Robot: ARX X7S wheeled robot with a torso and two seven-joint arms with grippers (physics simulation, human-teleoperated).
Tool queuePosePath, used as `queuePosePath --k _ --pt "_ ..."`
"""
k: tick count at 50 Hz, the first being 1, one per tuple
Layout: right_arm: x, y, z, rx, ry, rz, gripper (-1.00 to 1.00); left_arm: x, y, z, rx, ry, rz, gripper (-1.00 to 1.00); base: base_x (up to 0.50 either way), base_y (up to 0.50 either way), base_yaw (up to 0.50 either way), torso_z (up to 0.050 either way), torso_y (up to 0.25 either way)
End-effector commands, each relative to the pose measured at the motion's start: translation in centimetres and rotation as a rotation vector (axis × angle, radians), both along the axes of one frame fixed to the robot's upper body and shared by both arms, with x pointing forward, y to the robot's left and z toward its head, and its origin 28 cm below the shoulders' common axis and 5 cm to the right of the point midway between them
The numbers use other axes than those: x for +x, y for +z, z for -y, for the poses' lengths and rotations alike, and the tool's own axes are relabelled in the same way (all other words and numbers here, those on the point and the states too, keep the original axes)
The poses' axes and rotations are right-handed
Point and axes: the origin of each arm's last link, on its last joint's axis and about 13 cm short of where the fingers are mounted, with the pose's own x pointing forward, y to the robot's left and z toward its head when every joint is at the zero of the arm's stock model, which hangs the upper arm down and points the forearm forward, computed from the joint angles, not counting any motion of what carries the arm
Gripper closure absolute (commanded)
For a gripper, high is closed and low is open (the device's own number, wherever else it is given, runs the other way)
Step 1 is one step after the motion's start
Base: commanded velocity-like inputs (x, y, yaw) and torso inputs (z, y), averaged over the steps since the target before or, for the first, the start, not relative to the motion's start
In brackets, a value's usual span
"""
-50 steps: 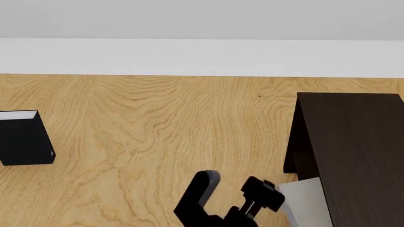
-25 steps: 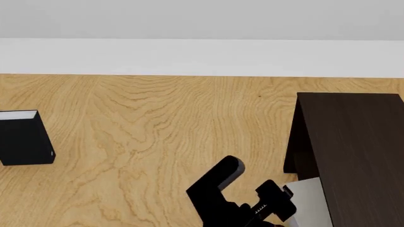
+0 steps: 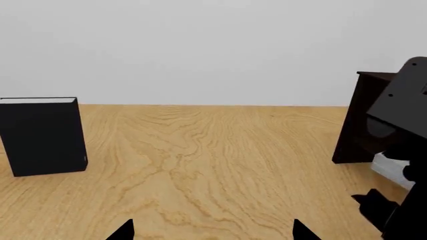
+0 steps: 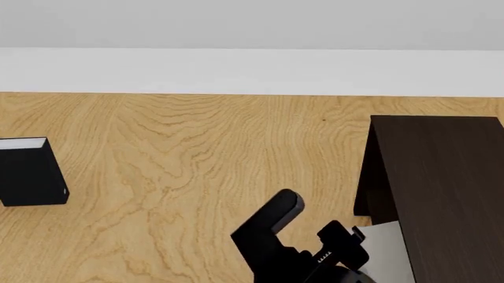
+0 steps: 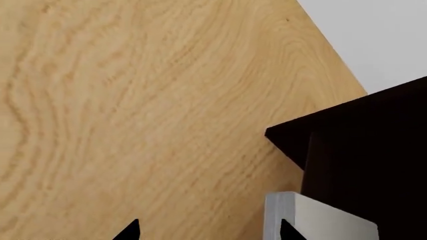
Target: Pick up the book on the right and place it on the cabinet shelf.
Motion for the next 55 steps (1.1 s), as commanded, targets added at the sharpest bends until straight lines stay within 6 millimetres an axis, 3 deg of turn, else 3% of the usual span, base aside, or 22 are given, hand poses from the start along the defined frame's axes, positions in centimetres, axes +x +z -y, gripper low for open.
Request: queuePosePath --k 1,33,55 --pt "-0.1 0.3 -0.5 0.033 0.037 -0.001 -1.0 0.0 0.2 0.0 -0.008 -0.001 0.009 -1.0 0.0 0.0 0.0 0.0 0.0" --pt "-0.1 0.8 -1.5 0.079 0.092 -0.021 -1.0 0.0 0.1 0.0 -0.01 -0.002 0.007 -1.0 0.0 0.0 0.0 0.0 0.0" --pt "0.8 -0.9 -0.8 0.191 0.014 -0.118 -1.0 0.1 0.1 0.0 -0.009 -0.002 0.004 -1.0 0.0 0.0 0.0 0.0 0.0"
